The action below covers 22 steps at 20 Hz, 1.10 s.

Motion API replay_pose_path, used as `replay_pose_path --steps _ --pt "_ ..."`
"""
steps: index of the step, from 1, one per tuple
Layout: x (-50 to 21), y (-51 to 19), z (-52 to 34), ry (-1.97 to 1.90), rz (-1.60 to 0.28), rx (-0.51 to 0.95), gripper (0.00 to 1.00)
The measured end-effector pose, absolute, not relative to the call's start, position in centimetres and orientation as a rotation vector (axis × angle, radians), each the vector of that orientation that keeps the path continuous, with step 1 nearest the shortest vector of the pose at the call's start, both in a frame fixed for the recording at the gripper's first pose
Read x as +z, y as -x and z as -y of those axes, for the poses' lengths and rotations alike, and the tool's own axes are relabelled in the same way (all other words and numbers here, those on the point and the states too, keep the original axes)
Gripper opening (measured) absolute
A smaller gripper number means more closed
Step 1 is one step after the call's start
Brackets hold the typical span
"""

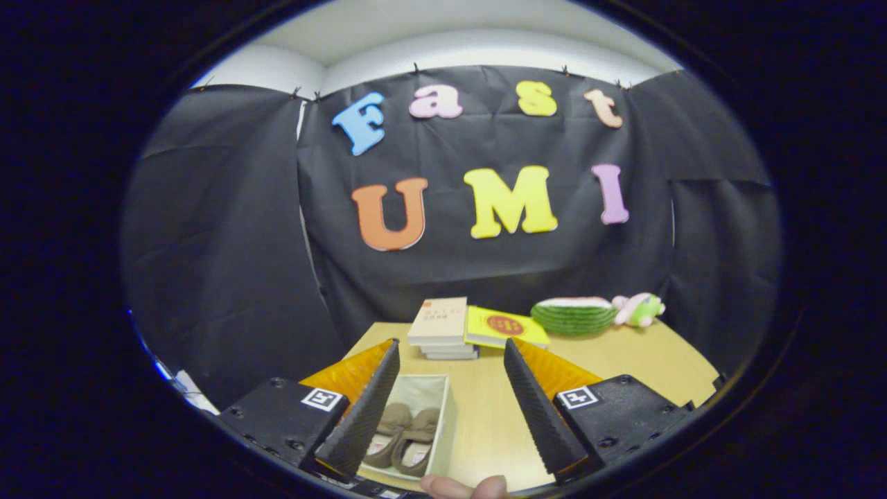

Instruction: Open the storage box then place both shoes into the box .Put the left shoe in first, then the right shoe, with the right side of both shoes facing outward in a uniform manner.

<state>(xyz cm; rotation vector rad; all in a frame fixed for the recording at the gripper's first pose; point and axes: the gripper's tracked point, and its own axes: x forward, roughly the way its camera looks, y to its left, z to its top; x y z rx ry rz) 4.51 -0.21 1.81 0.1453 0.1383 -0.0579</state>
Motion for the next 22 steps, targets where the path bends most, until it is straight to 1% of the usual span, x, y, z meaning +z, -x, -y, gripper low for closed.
replay_pose_path --steps 3,6,8,12,22 --pt "3.3 -1.9 1.8 -0.095 -0.01 -0.088 1.0" --pt "3.7 0.8 2.6 -0.057 0.072 -0.114 1.0" --pt "2.8 2.0 2.4 -0.088 0.086 -0.103 1.0" --pt "2.1 3.7 4.3 -0.065 0.115 -0.132 1.0" --pt "0.9 3.6 5.1 -0.071 0.09 -0.136 1.0"
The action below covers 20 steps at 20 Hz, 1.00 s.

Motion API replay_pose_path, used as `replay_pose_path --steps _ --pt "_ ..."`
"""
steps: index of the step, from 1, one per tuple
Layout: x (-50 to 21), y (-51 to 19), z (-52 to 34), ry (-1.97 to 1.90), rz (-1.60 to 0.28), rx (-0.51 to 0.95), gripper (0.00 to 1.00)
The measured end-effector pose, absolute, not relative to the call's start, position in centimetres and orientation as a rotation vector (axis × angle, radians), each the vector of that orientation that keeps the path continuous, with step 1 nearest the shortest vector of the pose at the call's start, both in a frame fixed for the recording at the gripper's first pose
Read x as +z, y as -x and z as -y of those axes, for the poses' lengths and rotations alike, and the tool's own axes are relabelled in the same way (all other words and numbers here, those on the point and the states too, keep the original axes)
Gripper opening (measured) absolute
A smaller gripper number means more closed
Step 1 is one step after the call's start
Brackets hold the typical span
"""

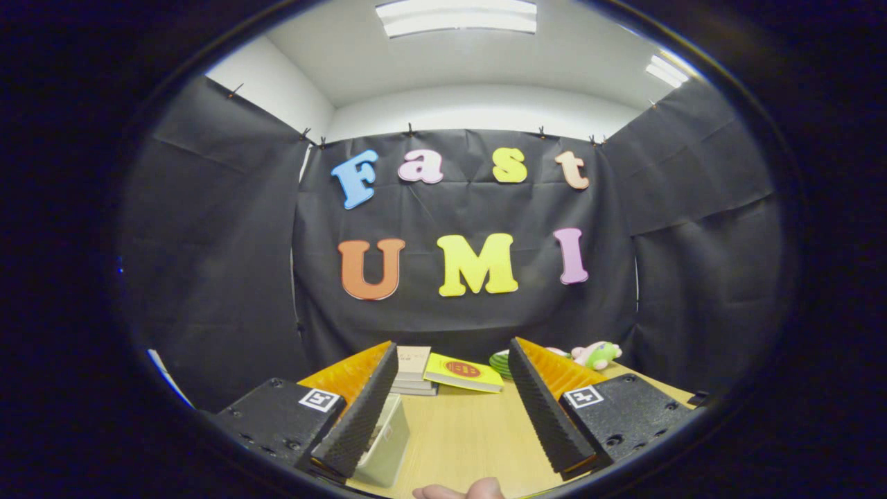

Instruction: Open the storage box then place both shoes into the box .Put the left shoe in first, then the right shoe, with the right side of both shoes facing outward in a uniform manner.

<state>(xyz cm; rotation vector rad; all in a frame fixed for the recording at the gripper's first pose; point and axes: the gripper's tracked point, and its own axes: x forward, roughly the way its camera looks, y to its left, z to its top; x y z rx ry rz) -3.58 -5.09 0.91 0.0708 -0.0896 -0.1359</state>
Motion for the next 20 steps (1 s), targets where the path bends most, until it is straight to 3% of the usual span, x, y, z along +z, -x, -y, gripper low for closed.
replay_pose_path --steps 20 --pt "1.0 4.9 4.6 -0.099 0.066 -0.112 1.0"
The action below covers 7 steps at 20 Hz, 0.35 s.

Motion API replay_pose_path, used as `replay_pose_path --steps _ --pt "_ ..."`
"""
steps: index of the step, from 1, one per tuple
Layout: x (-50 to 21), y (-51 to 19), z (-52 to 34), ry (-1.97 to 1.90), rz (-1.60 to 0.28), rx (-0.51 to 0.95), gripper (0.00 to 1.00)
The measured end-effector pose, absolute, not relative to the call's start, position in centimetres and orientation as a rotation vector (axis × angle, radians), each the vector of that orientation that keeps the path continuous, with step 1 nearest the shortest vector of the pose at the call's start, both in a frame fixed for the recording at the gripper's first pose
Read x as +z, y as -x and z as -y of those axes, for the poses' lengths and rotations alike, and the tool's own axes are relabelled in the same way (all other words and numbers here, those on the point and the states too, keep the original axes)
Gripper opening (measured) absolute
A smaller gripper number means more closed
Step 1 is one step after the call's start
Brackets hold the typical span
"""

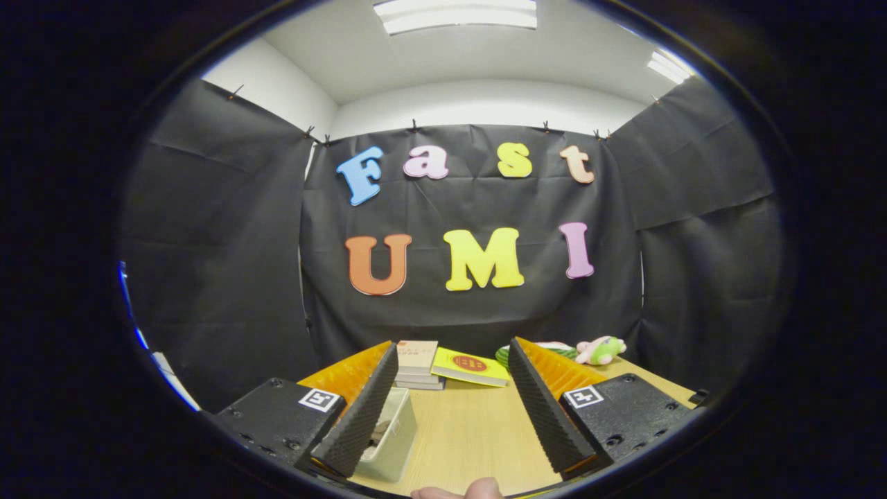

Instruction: Open the storage box then place both shoes into the box .Put the left shoe in first, then the right shoe, with the right side of both shoes facing outward in a uniform manner.

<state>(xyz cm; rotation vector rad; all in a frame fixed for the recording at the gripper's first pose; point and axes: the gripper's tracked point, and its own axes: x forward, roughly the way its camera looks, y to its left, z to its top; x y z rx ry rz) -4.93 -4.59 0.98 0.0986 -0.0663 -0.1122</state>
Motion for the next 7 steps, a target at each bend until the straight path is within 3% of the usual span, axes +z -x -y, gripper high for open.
replay_pose_path --steps 7 --pt "0.61 4.92 4.74 -0.101 0.056 -0.112 1.0"
